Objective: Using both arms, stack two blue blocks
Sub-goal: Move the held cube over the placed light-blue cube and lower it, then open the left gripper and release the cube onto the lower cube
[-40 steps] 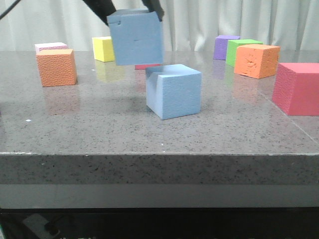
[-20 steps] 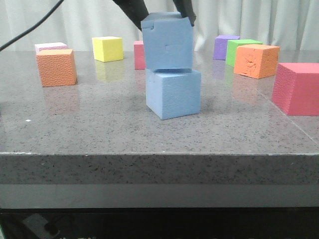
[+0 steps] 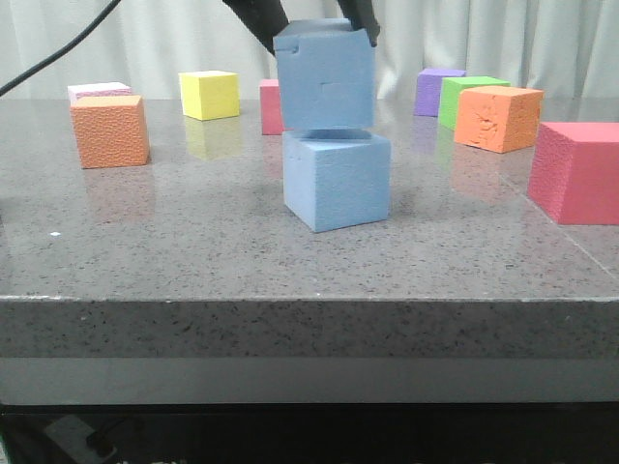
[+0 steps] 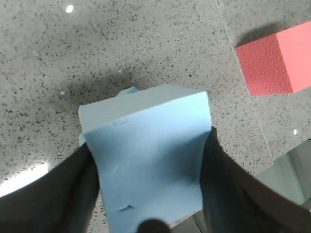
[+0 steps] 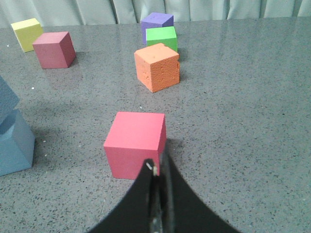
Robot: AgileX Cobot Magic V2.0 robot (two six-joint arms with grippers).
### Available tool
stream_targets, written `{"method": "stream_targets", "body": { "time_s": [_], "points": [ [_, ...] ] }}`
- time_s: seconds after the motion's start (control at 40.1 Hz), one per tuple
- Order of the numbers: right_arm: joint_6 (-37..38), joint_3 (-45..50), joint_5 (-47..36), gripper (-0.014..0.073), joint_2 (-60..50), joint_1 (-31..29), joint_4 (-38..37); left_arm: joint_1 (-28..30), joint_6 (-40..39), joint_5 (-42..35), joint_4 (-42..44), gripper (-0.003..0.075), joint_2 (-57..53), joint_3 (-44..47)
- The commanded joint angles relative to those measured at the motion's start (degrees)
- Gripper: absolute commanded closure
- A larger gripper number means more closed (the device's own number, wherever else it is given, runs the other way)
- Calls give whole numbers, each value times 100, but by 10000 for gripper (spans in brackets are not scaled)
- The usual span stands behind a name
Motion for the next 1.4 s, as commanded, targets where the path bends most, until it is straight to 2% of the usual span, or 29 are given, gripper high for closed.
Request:
{"method": "stream_targets", "body": {
  "time_s": [0.0,0.15,0.324,0.923,1.122,1.371],
  "points": [
    [-59,-159,-480,663,17,-40,6,-30,19,192,-85,358,-286,-176],
    [-59,-159,-480,663,17,-40,6,-30,53,192,-85,250,-286,-176],
    [-59,-159,-480,663,17,-40,6,-30,99,192,-85,189,-286,-176],
    [-59,-159,-480,663,17,-40,6,-30,121,192,-51,188,-286,-176],
    [-59,-159,-480,663,17,-40,6,-30,121,192,-391,188,-286,-176],
    [-59,-159,-480,663,17,-40,6,-30,121,192,-392,190,-286,-176]
  ]
}}
